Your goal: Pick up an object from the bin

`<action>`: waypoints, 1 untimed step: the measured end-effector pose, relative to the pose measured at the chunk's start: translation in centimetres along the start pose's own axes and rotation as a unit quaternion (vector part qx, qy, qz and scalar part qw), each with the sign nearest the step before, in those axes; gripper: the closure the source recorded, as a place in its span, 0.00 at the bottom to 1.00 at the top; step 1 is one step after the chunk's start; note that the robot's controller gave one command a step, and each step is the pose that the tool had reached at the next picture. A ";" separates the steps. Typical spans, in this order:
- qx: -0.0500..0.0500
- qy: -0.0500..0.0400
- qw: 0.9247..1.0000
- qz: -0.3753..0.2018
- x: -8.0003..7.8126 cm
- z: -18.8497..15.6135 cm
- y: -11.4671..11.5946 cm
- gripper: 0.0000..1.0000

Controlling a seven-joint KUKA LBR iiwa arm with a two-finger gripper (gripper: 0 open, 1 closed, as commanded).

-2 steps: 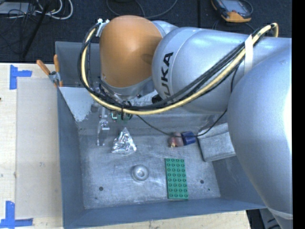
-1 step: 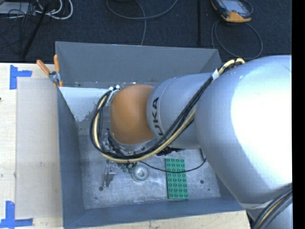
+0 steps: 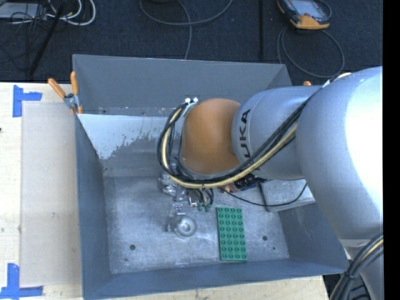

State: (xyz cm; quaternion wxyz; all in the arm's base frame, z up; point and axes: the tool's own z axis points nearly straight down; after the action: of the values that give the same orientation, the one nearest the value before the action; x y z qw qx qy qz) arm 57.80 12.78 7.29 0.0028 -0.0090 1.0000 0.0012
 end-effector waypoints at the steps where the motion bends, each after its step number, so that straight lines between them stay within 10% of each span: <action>1: 0.002 0.001 1.000 0.009 -2.0 -0.5 -6.3 0.00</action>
Offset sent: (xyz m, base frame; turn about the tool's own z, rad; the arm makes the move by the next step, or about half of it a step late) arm 0.0190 -0.0585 0.0048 0.0131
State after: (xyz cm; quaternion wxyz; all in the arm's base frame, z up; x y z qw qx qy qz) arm 59.86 6.50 7.80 0.0018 0.0004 1.0000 -0.0013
